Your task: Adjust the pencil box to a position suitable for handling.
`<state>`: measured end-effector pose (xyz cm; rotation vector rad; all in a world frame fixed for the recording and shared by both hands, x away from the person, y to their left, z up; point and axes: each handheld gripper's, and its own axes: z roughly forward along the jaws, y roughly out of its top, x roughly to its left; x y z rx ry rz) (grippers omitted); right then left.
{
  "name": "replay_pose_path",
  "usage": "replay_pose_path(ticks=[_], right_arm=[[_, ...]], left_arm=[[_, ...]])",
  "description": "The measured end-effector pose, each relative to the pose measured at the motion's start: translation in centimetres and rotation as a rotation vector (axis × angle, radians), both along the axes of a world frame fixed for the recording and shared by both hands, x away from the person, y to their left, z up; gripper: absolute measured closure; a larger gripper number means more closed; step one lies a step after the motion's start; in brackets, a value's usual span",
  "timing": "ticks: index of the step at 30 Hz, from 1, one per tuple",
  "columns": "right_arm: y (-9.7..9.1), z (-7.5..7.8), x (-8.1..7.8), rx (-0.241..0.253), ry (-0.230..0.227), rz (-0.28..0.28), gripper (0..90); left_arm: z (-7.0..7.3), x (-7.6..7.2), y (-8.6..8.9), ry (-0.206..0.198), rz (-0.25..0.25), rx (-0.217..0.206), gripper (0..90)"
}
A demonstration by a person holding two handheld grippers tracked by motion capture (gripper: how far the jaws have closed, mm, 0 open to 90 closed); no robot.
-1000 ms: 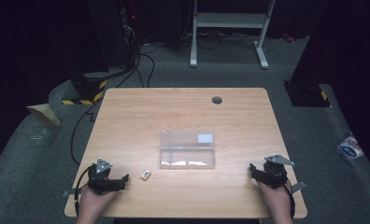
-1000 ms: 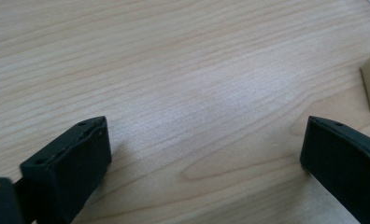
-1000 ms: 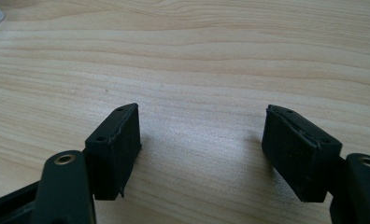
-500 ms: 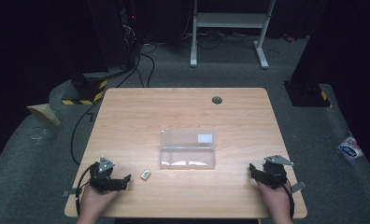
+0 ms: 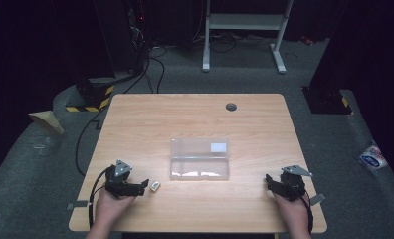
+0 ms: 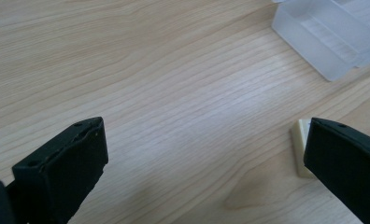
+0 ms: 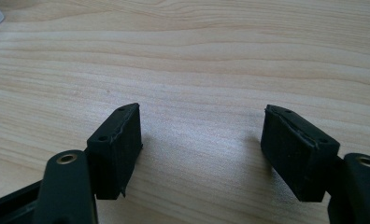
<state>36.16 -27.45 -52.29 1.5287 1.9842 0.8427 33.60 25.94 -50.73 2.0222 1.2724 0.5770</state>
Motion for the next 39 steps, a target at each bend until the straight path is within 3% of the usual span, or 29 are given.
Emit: replay_pose_path(ticks=[7,13,18,23,32,39], right_arm=[[0.0,0.0,0.1,0.002,-0.002,-0.007,30.4],[0.1,0.0,0.1,0.002,-0.001,-0.012,30.6],[0.0,0.0,0.1,-0.001,-0.004,-0.007,30.8],[0.1,0.0,0.1,-0.004,-0.006,-0.006,31.3],[0.1,0.0,0.1,-0.003,-0.006,-0.001,31.9],[0.1,0.0,0.1,-0.004,-0.006,-0.001,32.0]], left_arm=[[-0.1,-0.7,-1.1,-0.008,-0.040,-0.042,0.3],[-0.2,-0.9,-1.5,-0.004,-0.082,-0.054,0.3],[-0.3,-1.2,-2.5,-0.006,-0.119,-0.032,0.4],[-0.2,-1.5,-2.7,-0.002,-0.121,-0.061,0.4],[-1.0,-1.7,-3.3,0.020,-0.145,-0.046,1.3],[-0.9,-1.7,-3.3,0.024,-0.144,-0.066,2.6]])
